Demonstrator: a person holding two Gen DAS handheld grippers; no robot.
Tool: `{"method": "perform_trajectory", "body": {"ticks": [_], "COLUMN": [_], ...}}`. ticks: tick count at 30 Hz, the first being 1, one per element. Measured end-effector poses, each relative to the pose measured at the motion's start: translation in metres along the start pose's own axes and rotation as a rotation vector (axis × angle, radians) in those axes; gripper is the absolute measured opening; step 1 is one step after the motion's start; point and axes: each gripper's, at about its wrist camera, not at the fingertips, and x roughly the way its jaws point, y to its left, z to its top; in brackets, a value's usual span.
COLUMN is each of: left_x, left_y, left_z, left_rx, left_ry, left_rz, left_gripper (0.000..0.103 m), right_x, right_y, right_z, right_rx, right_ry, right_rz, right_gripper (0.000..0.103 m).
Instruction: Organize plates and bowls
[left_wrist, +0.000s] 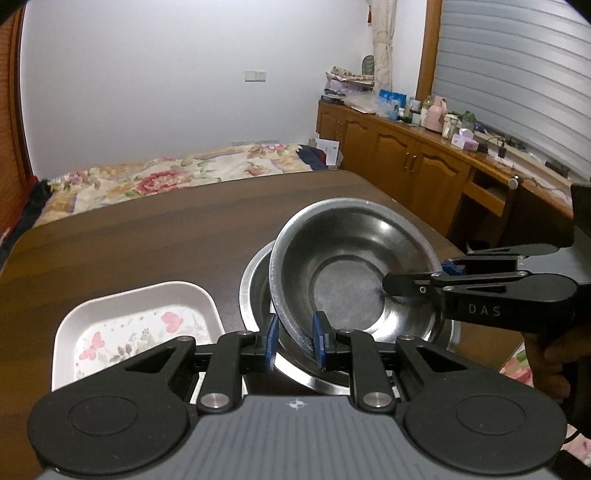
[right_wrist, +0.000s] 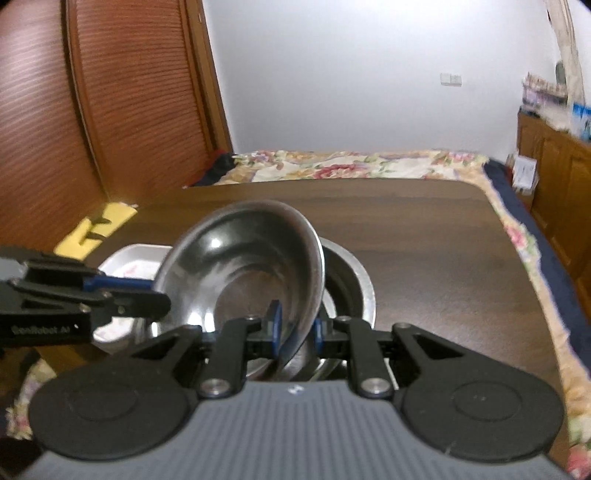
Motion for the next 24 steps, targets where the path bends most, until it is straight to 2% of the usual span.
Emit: {"method": "perform_trajectory", "body": {"ticks": [9, 12, 24], "left_x": [0.006, 0.006, -0.003], "left_y": [-0.001, -0.001, 0.002], "left_z": [-0.004, -0.006, -0.002], "left_rx": [0.013, 0.011, -0.01], "left_ry": [0.019, 0.019, -0.045], "left_rz": [0.014, 0.013, 0.02], "left_gripper": [0.02, 0.019, 0.019], "right_x": [0.003, 0.004, -0.009], "right_y": [0.0, 0.0, -0.007], "right_z": [-0.001, 0.0, 0.002], "right_rx": [-0.052, -0.059, -0.034], "right_ry": [-0.013, -0.016, -0.081], "right_rz": [-0.047, -0.051, -0.036], "right_gripper": [0.019, 0.023, 0.027]}}
